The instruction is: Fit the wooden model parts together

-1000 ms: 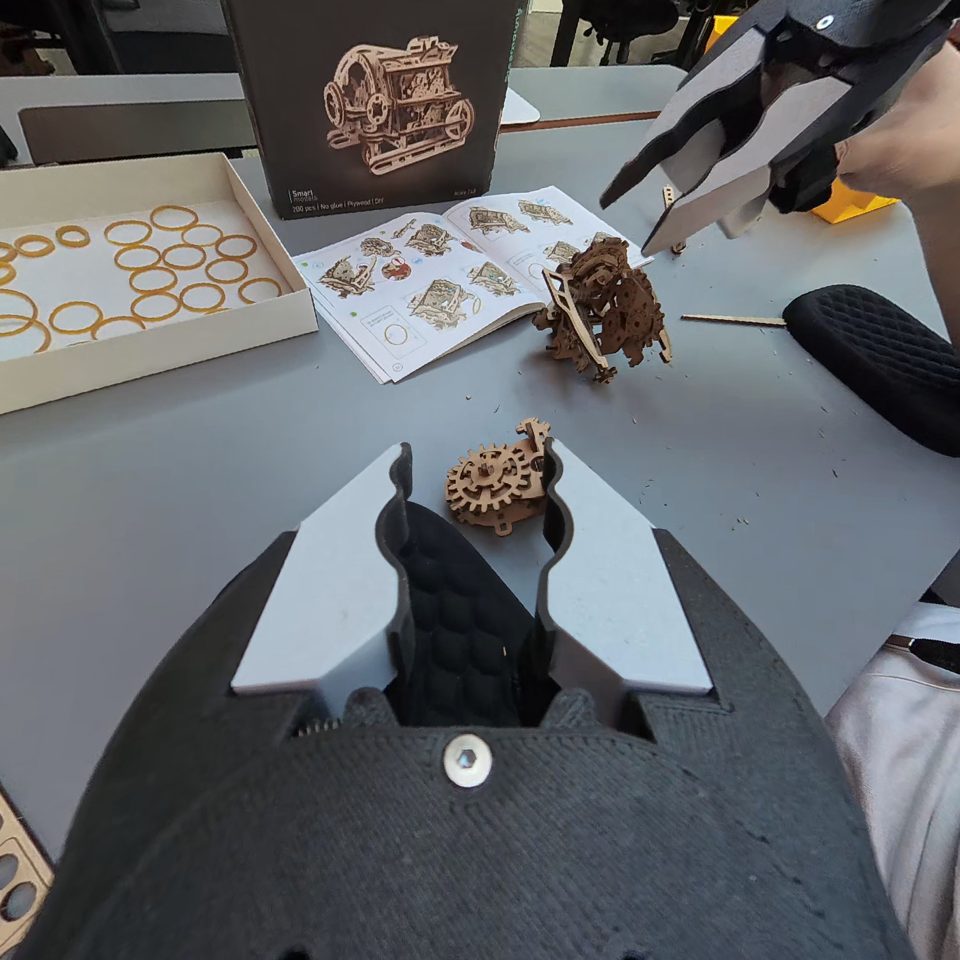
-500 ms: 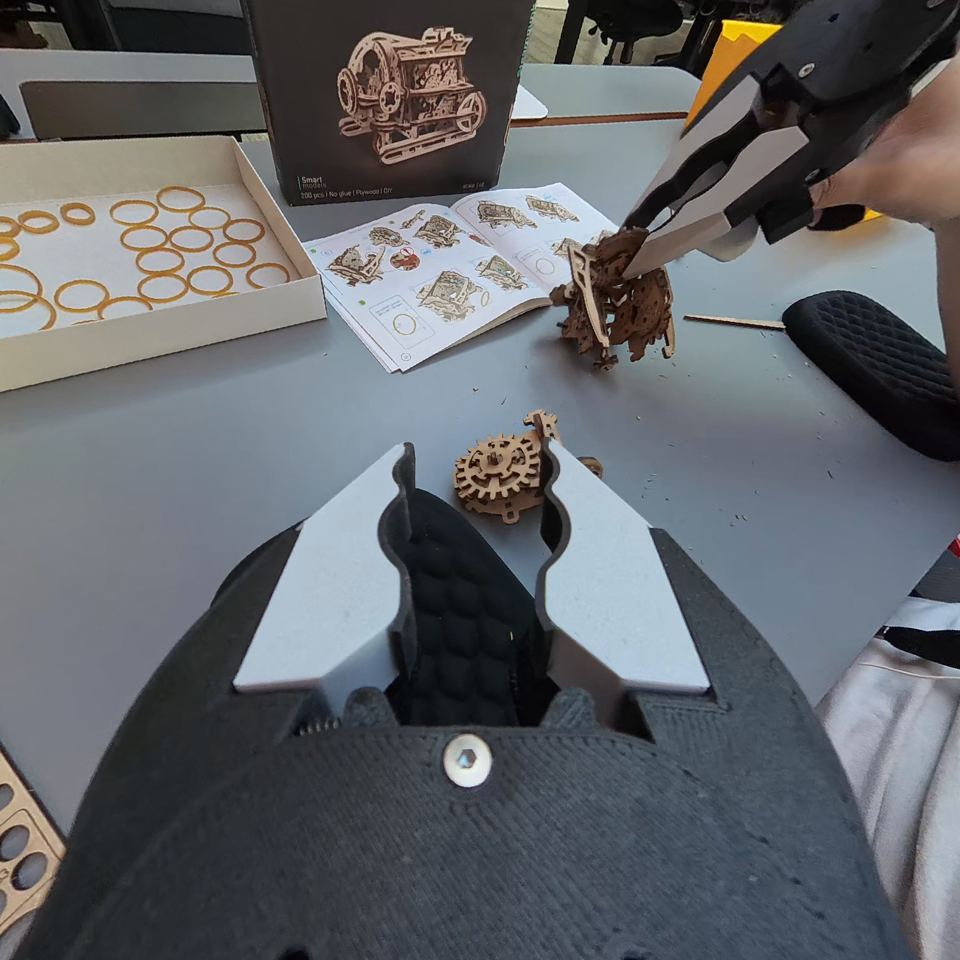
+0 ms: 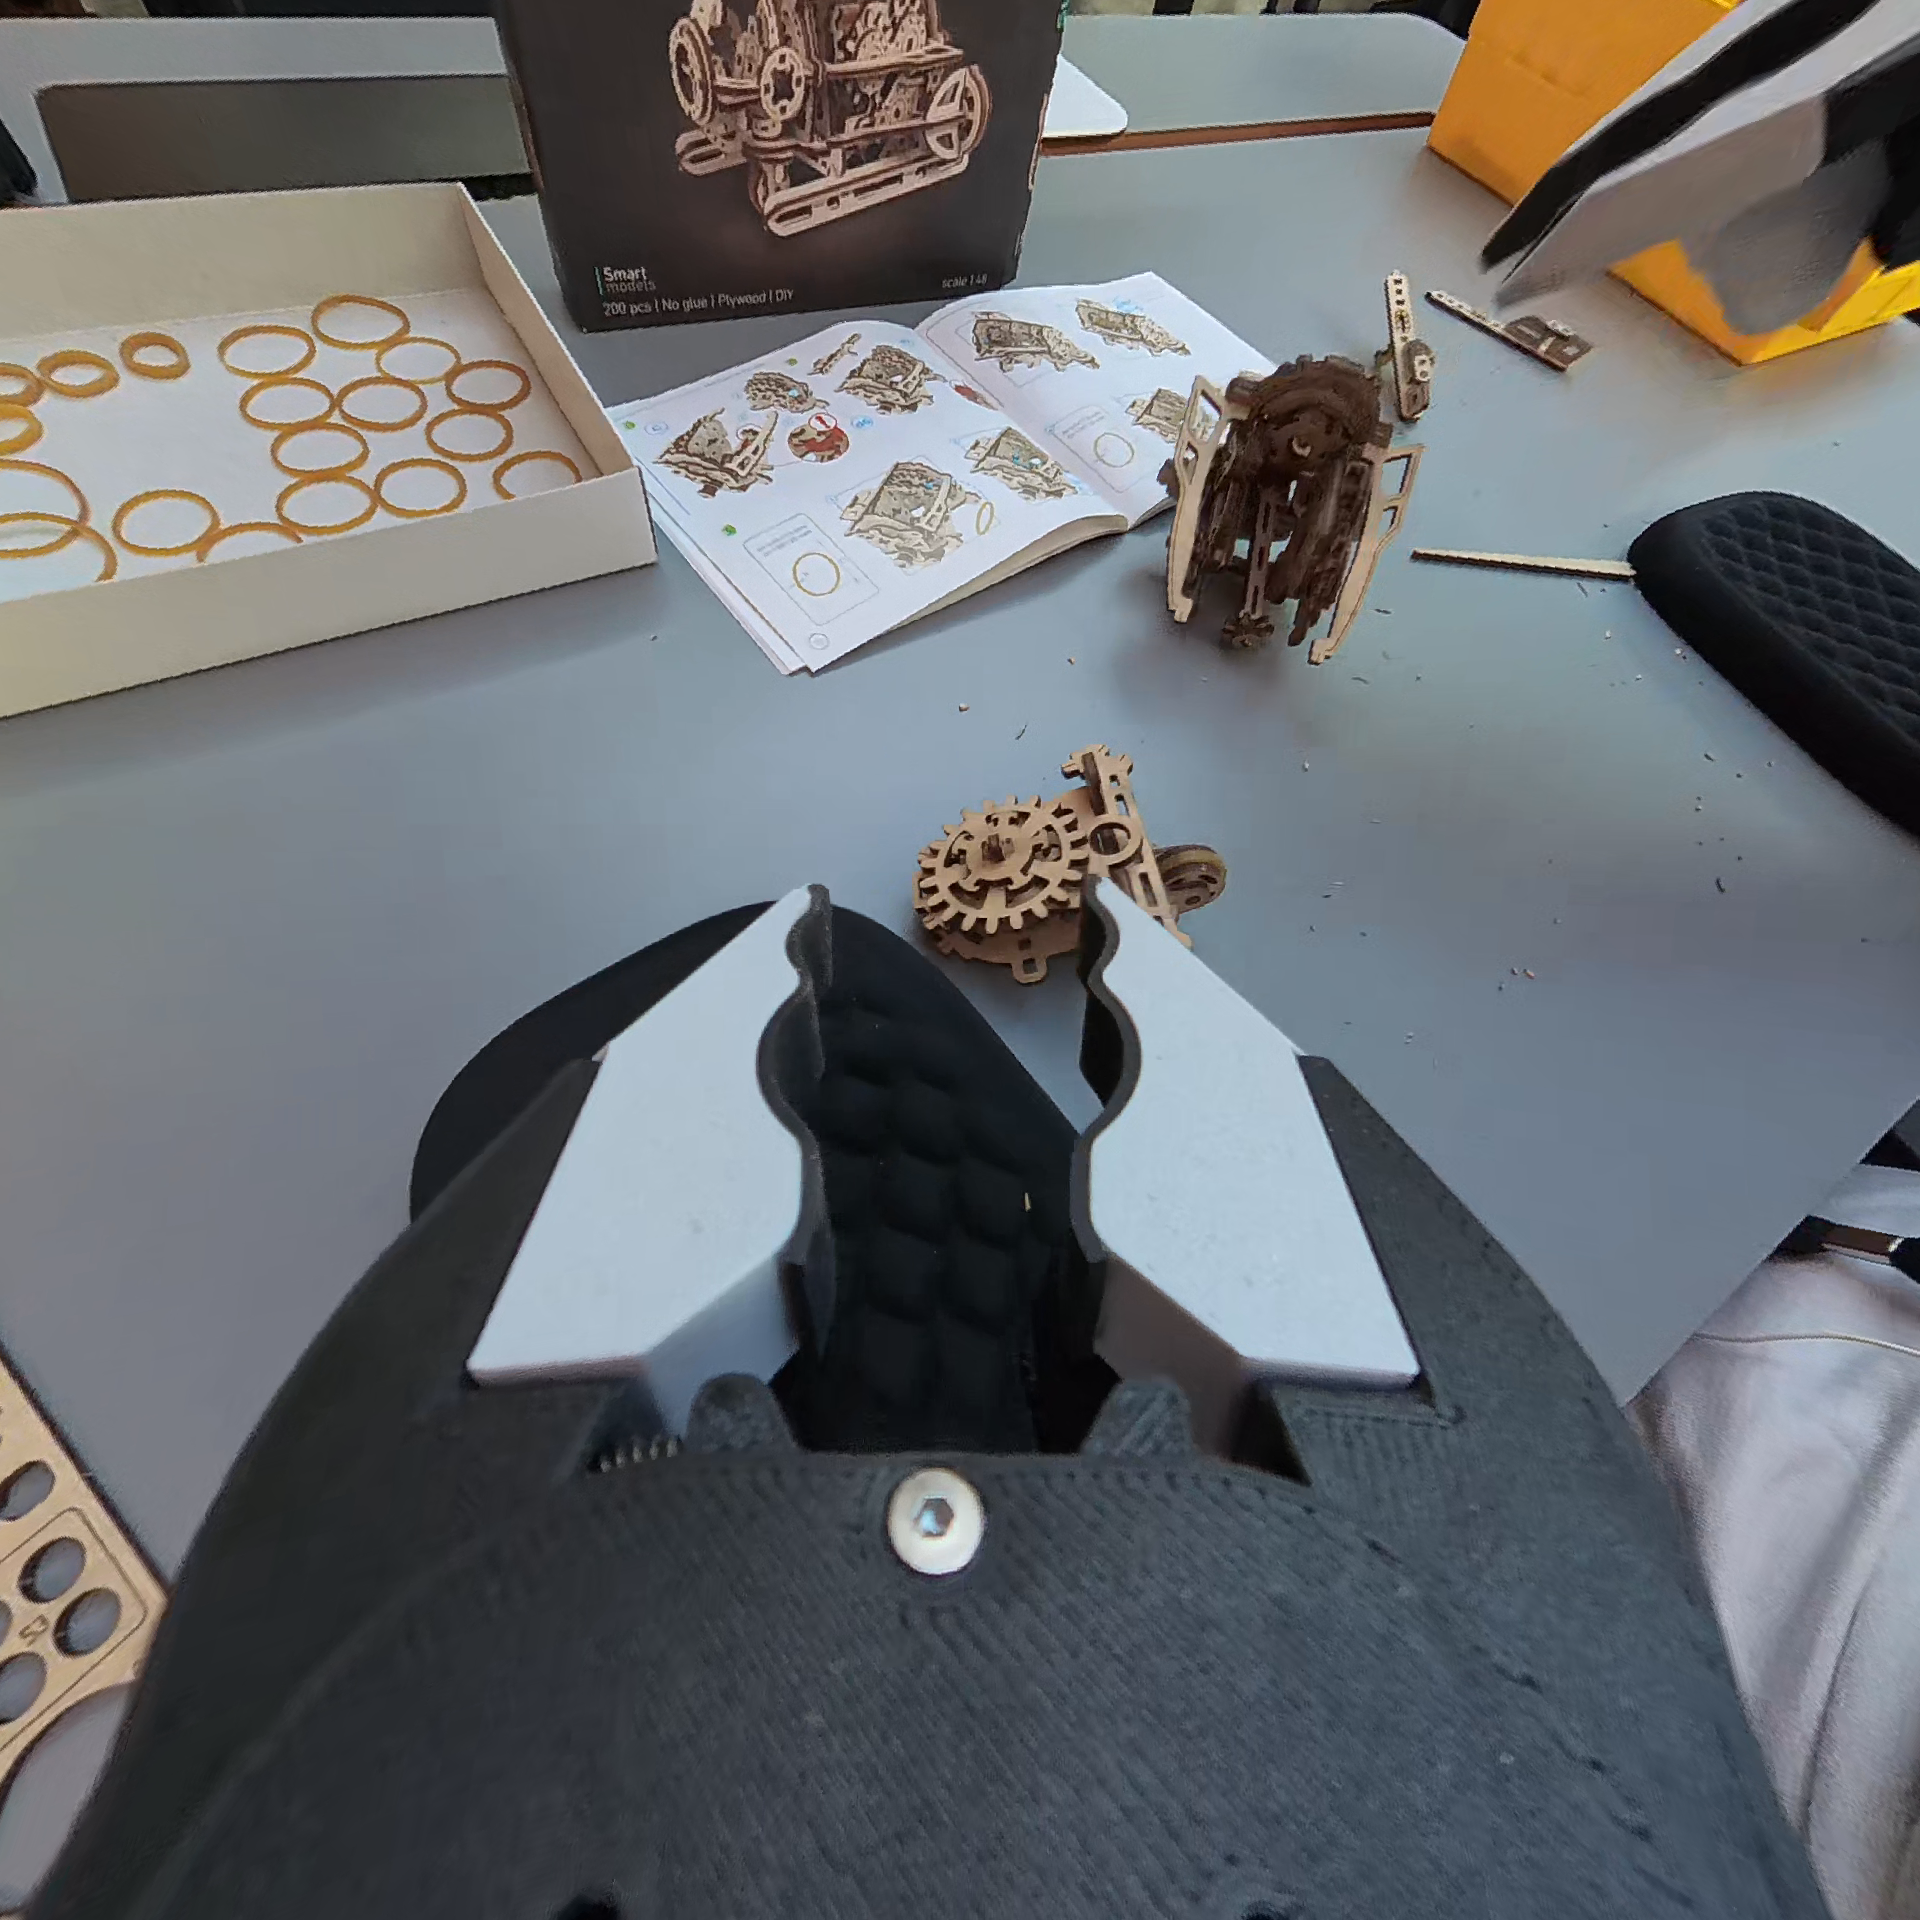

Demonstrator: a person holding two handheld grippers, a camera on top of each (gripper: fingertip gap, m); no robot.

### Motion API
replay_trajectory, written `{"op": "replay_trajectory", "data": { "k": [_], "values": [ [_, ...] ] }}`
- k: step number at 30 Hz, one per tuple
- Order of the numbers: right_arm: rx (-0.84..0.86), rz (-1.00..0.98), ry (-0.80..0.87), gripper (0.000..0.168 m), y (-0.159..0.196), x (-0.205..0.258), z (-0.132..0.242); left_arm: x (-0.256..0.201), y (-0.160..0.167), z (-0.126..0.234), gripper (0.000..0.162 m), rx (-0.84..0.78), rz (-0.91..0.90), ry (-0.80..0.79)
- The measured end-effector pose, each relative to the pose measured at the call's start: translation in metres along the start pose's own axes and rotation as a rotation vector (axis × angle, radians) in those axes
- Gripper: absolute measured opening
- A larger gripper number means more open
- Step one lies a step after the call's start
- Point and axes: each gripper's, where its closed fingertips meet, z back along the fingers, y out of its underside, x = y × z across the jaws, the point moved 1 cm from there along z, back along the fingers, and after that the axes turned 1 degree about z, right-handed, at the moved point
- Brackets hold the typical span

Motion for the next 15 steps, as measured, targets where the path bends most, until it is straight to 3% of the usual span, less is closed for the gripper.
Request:
{"op": "replay_trajectory", "data": {
  "k": [3, 6, 7, 10, 13, 15],
  "values": [
    [-0.234, -0.021, 0.046, 0.038, -0.013, -0.039, 0.041, 0.006, 0.009, 0.008, 0.046, -0.003, 0.000, -0.020],
    [-0.476, 0.185, -0.092, 0.047, -0.023, -0.036, 0.072, 0.012, 0.015, 0.014, 0.045, -0.015, 0.022, -0.030],
    [-0.517, 0.246, -0.109, 0.058, -0.021, -0.036, 0.076, 0.014, 0.016, 0.016, 0.045, -0.019, 0.030, -0.028],
    [-0.467, 0.363, -0.261, 0.079, -0.008, -0.017, 0.064, 0.017, 0.014, 0.019, 0.045, -0.027, 0.048, -0.029],
    [-0.346, 0.533, -0.478, 0.079, 0.011, 0.014, 0.041, 0.017, 0.007, 0.020, 0.045, -0.030, 0.026, -0.045],
    [-0.251, 0.678, -0.502, 0.079, 0.015, 0.020, 0.023, 0.016, 0.003, 0.018, 0.045, -0.019, 0.006, -0.055]
  ]
}}
